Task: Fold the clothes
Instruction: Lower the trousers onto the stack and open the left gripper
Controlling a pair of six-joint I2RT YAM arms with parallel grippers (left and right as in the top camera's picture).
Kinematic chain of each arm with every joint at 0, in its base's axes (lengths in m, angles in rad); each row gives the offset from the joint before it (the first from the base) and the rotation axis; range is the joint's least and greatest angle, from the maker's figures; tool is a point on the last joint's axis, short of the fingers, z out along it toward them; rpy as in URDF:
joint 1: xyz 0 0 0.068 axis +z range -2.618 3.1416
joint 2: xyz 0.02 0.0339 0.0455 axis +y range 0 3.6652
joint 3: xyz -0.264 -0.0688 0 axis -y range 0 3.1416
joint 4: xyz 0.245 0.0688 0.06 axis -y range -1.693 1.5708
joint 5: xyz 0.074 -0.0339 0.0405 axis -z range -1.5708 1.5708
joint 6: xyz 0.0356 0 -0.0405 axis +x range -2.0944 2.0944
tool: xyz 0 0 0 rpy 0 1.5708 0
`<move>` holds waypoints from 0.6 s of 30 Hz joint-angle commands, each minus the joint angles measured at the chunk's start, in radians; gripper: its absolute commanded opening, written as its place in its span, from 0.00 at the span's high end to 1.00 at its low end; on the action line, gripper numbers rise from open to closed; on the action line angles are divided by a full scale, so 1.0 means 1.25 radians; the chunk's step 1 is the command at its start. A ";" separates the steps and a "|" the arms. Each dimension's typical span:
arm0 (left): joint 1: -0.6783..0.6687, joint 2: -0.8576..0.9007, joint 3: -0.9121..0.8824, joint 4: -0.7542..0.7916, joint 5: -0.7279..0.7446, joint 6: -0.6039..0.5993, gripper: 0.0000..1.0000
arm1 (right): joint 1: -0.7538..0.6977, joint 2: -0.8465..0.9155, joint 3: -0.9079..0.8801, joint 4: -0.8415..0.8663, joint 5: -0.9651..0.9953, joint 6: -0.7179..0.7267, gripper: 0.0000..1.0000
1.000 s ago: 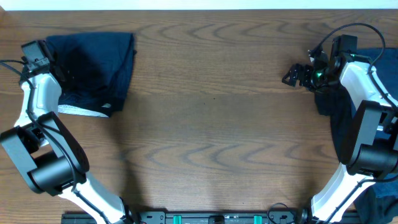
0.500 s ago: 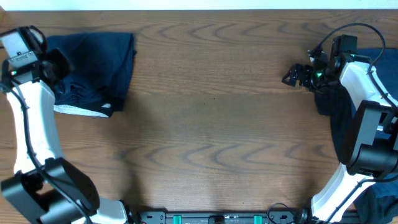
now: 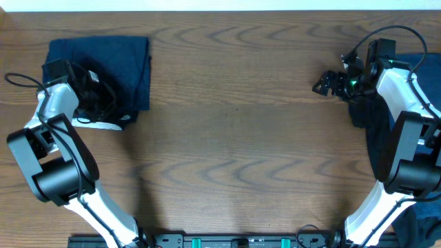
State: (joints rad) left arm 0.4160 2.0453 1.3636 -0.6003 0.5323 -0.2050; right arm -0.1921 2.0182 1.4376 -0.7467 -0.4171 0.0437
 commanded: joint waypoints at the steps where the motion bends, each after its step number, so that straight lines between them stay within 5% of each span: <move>1: 0.004 0.022 -0.006 -0.004 0.025 0.017 0.94 | 0.002 -0.013 0.005 -0.001 0.000 -0.003 0.01; 11: 0.041 -0.161 0.046 0.027 0.026 0.016 0.94 | 0.002 -0.013 0.005 -0.001 0.000 -0.003 0.01; 18: 0.092 -0.201 0.046 0.042 -0.143 -0.002 0.94 | 0.002 -0.013 0.005 -0.001 0.000 -0.003 0.01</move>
State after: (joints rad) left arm 0.5129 1.7645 1.4197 -0.5411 0.4755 -0.2062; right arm -0.1921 2.0182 1.4376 -0.7467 -0.4171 0.0437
